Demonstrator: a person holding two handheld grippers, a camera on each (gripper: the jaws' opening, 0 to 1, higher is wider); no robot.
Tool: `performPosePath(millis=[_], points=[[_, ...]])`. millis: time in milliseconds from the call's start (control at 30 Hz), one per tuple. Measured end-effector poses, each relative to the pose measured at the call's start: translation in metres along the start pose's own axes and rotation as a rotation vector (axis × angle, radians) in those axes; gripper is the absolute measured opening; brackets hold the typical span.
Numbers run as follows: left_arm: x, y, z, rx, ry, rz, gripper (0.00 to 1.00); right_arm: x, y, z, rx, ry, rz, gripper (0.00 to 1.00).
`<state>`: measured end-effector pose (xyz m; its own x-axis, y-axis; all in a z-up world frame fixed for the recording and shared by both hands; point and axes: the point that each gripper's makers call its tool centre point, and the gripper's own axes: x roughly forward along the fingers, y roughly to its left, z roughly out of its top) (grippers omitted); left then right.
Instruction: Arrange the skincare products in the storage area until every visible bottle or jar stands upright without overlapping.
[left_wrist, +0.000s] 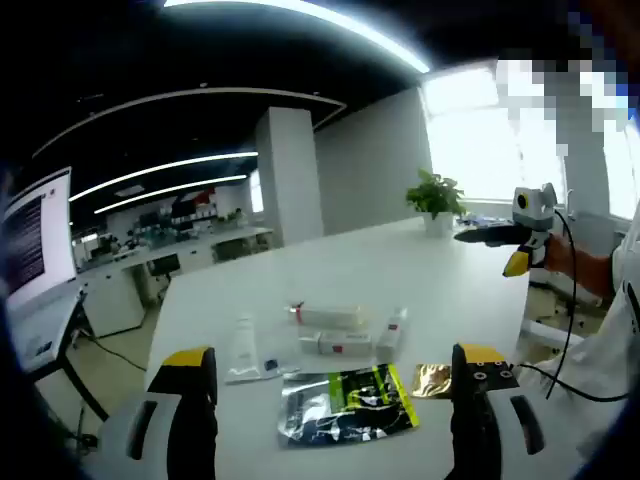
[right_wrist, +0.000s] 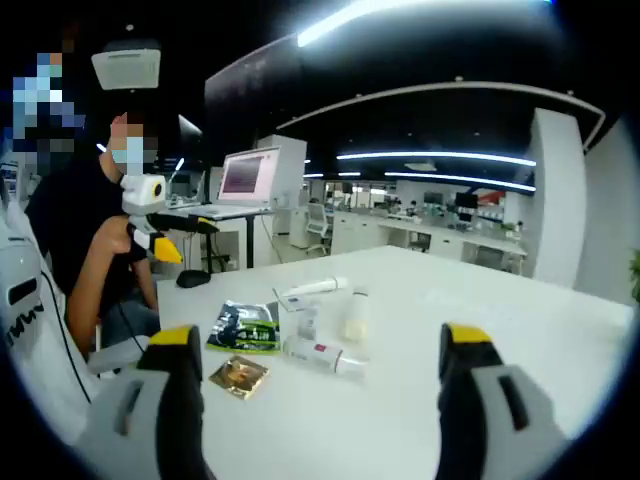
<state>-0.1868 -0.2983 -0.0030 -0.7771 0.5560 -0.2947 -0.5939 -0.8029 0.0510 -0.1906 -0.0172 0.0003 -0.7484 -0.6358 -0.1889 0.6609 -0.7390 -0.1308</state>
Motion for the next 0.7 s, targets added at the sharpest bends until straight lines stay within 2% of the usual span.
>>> performPosePath(millis=[200, 400, 700], points=[[0.0017, 0.0003, -0.0053, -0.007, 0.026, 0.001, 0.99, -0.0002, -0.0036, -0.0075, 0.003, 0.031, 0.002, 1.00], [0.0018, 0.0049, -0.0081, -0.007, 0.040, 0.020, 0.99, 0.0006, -0.0022, -0.0076, 0.009, 0.032, 0.007, 1.00], [-0.0025, 0.0077, -0.0071, -0.030, 0.021, 0.018, 0.99, 0.0031, -0.0018, -0.0096, 0.021, 0.037, 0.010, 0.99]])
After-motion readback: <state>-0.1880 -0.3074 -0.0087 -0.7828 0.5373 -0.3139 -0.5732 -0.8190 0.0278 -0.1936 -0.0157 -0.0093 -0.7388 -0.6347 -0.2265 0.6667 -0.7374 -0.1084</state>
